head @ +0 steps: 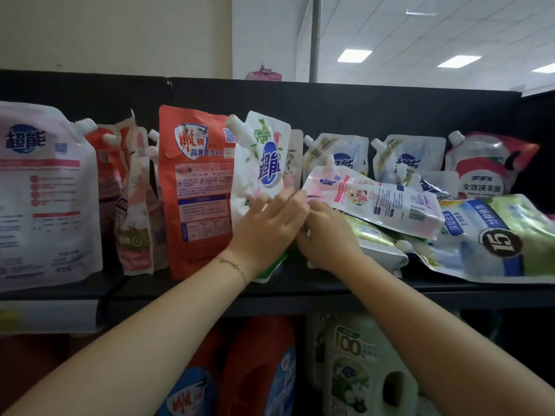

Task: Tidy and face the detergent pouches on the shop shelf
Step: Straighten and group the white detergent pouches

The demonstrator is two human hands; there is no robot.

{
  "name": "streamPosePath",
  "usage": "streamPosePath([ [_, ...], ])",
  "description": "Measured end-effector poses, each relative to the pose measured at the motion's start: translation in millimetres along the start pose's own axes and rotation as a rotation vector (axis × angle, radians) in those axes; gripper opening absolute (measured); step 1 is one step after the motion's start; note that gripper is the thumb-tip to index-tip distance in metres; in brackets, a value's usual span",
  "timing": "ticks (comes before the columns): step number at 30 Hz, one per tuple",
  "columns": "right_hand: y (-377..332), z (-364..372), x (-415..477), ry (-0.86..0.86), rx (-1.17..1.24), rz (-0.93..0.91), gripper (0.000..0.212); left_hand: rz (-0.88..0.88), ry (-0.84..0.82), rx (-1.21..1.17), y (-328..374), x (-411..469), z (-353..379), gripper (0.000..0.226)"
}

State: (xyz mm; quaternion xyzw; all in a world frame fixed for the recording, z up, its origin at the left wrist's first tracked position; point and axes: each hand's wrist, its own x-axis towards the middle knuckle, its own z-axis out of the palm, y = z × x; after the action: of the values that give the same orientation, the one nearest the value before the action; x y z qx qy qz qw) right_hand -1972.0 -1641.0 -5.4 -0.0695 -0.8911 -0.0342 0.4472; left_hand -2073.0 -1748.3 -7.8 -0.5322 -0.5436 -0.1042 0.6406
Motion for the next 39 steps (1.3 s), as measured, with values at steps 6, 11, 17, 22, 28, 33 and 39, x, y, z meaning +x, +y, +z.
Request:
streamPosePath([
  [6,47.5,-31.3,6.7,0.066,-0.057,0.239,0.021,-0.628,-0.381,-0.657,28.0,35.1,-3.6,0.016],
  [11,98.6,-45.2,21.5,-0.163,-0.2,0.451,0.057,-0.986,-0.787,-0.904,41.7,60.5,18.8,0.02],
  [17,140.9,-49.2,24.9,-0.479,-0.252,0.492,0.088,-1.45,-0.753,-1.134,46.5,75.5,45.6,0.031],
  [22,145.1,-49.4,21.2,-0.399,-0.189,0.504,0.053,-1.703,-0.715,-1.273,48.0,83.3,51.9,0.031],
  [28,139.4,-44.4,13.0,-0.17,-0.132,0.516,0.045,-1.748,-0.781,-1.418,43.5,96.7,64.1,0.042],
  [33,137.2,-50.1,8.6,-0.014,0.033,0.535,0.044,-1.592,-0.71,-1.355,51.1,113.0,71.5,0.043],
  [39,135.2,-44.2,20.7,0.189,0.234,0.525,0.042,-1.665,-0.571,-1.184,51.0,104.4,82.6,0.065],
])
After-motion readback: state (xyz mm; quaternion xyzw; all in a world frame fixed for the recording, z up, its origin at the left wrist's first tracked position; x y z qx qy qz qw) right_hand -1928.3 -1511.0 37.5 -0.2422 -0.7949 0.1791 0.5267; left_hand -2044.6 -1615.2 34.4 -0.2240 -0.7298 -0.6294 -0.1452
